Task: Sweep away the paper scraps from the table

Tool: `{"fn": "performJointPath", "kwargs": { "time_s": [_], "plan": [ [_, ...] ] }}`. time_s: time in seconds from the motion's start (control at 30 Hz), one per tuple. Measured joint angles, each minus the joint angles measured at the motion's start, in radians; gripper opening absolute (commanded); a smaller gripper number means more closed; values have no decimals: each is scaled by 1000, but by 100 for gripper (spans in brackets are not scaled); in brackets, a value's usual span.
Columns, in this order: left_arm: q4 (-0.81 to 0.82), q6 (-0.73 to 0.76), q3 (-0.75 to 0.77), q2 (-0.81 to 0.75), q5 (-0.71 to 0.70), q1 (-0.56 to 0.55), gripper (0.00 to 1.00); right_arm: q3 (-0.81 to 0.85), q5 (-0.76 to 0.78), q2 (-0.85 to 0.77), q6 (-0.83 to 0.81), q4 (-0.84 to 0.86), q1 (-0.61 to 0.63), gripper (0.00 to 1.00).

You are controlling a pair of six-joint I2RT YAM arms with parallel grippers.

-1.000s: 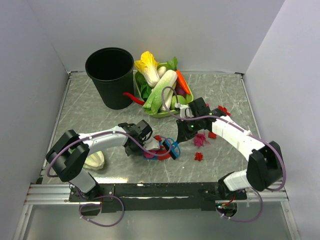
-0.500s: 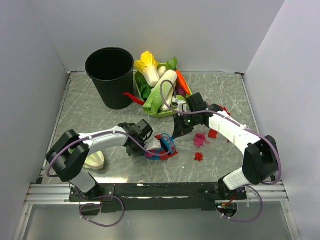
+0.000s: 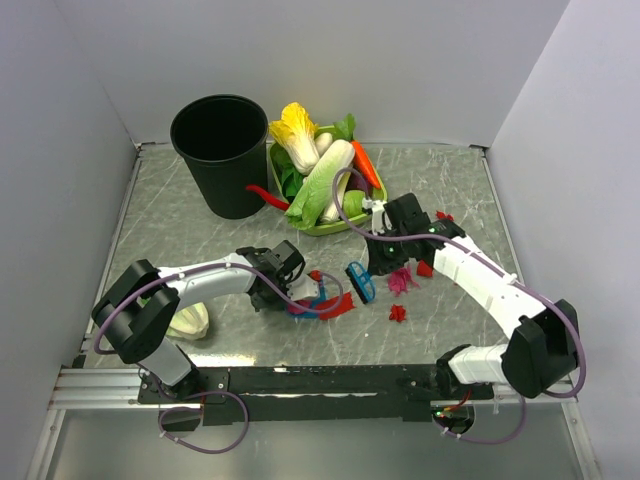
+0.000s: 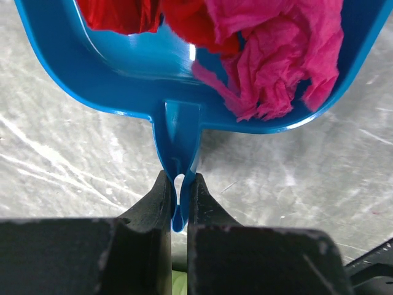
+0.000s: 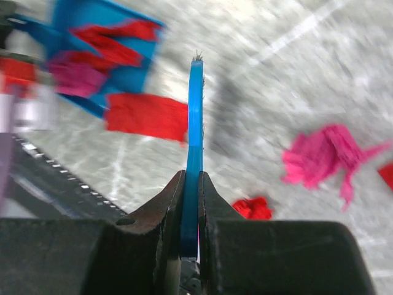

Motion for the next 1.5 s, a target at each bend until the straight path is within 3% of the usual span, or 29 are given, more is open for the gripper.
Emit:
{"fn": "performJointPath", "kwargs": {
  "time_s": [0.27,0.67,1.37,1.47,1.5],
  "plan": [
    [19,-10,0,0,-31,-1,1,-50,36,49,74,-2,0,0],
    [29,-17,7,19,-21,-26,1,98,-60,246,206,74,0,0],
    [101,-39,27,56,71,-29,1,128,-24,213,233,48,0,0],
    [119,-40,38,65,77,-29,10,133,18,204,227,33,0,0],
    [129,-40,38,67,79,-29,18,133,30,202,222,26,0,0]
  ]
}}
